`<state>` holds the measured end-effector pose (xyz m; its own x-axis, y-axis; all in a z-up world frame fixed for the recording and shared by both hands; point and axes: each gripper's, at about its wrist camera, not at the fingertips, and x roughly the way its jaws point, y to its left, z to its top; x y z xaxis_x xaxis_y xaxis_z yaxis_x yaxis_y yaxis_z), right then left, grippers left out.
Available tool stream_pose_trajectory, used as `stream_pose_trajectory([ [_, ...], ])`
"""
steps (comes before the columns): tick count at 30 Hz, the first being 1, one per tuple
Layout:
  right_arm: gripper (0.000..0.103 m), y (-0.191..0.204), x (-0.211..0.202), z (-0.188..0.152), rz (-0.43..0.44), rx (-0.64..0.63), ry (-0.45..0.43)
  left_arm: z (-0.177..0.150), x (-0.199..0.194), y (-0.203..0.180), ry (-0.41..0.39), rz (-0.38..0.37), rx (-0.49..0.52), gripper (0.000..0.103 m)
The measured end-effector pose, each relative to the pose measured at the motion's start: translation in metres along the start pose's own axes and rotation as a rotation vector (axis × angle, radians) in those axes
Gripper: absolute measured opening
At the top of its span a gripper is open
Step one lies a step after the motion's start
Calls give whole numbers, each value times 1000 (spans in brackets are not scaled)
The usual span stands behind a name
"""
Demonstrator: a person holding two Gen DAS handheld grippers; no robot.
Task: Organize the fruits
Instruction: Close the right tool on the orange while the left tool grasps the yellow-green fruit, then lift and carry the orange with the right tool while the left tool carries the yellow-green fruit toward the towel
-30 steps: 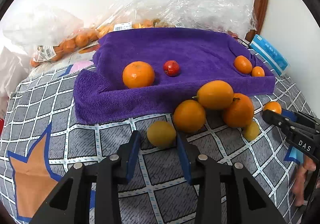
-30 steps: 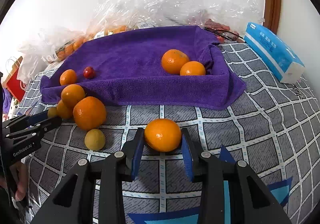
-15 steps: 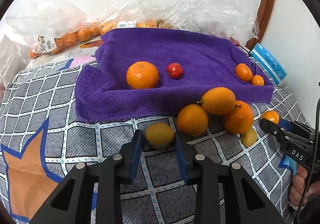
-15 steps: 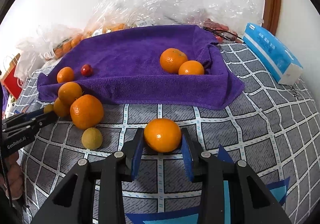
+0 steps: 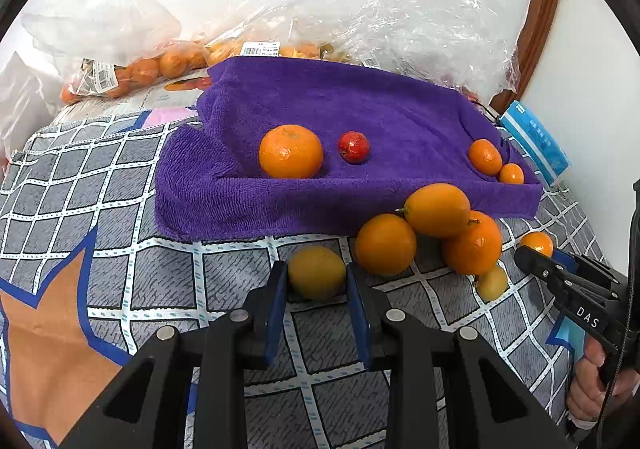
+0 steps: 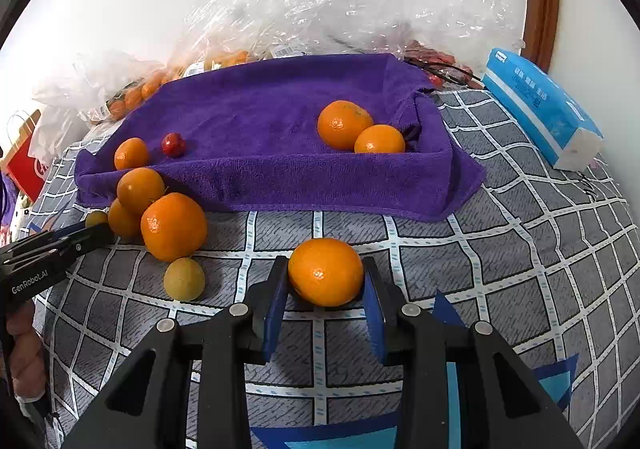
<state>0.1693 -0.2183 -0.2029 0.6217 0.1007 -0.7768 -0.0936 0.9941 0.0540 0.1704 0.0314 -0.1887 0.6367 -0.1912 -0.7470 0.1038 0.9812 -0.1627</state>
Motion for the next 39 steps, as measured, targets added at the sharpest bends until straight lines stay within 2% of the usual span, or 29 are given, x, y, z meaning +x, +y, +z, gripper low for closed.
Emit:
stream_pose_trajectory([
  [4, 36, -5, -7, -1, 44, 21, -29, 1, -1, 1, 0, -4, -16, 28],
  [9, 35, -5, -14, -1, 35, 28, -53, 1, -11, -1, -4, -17, -36, 28],
  [15, 35, -1, -31, 3, 34, 16, -56, 5, -27, -8, -3, 4, -19, 28],
  [19, 35, 9, -49, 3, 41, -9, -70, 9, -43, -12, -18, 27, -33, 28],
  [33, 36, 36, -121, 7, 45, -68, -173, 11, -106, -21, -63, -7, -58, 28],
  [39, 36, 43, -138, 8, 24, -77, -179, 11, -128, -26, -63, -22, -53, 28],
])
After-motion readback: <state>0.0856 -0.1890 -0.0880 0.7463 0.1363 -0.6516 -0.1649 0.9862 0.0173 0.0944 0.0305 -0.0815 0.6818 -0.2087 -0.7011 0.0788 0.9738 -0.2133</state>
